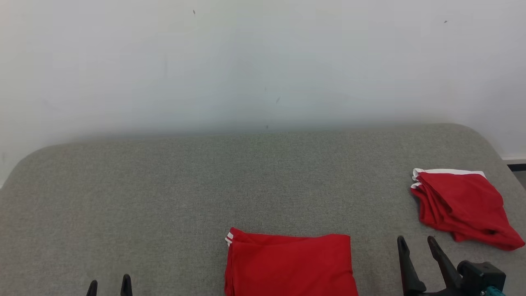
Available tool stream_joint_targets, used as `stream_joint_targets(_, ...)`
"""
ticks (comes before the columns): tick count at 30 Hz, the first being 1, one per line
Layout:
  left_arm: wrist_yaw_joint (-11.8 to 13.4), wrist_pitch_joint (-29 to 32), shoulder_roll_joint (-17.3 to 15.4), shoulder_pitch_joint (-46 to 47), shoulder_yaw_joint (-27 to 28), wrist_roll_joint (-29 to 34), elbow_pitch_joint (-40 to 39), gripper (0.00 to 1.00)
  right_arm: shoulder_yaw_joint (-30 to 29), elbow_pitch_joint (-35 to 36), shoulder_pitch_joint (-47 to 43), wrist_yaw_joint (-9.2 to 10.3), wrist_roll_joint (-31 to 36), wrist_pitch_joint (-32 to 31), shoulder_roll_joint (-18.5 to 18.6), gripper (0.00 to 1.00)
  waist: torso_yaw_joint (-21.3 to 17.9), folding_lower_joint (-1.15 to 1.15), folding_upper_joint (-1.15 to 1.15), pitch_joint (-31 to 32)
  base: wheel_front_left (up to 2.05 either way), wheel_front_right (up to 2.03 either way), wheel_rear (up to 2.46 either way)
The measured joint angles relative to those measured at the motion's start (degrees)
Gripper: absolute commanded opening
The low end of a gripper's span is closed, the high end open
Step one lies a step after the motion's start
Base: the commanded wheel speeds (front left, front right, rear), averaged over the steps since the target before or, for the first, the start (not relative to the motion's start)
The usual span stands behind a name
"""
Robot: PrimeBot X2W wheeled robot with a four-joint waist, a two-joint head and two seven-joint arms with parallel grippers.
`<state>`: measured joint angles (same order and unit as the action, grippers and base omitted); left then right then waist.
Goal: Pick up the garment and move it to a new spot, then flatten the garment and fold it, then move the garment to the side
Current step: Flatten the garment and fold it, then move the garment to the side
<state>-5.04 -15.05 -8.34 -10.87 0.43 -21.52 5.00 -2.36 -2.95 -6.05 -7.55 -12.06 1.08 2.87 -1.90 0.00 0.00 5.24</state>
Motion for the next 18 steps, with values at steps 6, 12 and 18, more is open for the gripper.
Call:
stream_joint_targets(6,-0.56,0.0,0.71,-0.74,0.45,0.8,0.78,1.0,1.15,-2.7,0.34,0.0,-0.49,-0.07,0.0,1.0,0.16,0.0,0.0,-0.1,0.0,0.0,0.0)
stream_joint_targets(12,-1.03,0.0,0.88,-0.66,0.78,1.26,1.21,1.0,1.97,-3.64,1.28,0.0,-0.55,-0.13,0.0,1.0,0.42,0.0,0.0,-0.38,0.0,0.0,0.0)
stream_joint_targets(18,-1.52,0.0,0.94,-0.51,0.9,1.45,1.66,1.0,1.91,-3.92,1.43,0.0,-0.55,-0.59,0.0,1.0,0.71,0.0,0.0,-0.7,0.0,0.0,0.0)
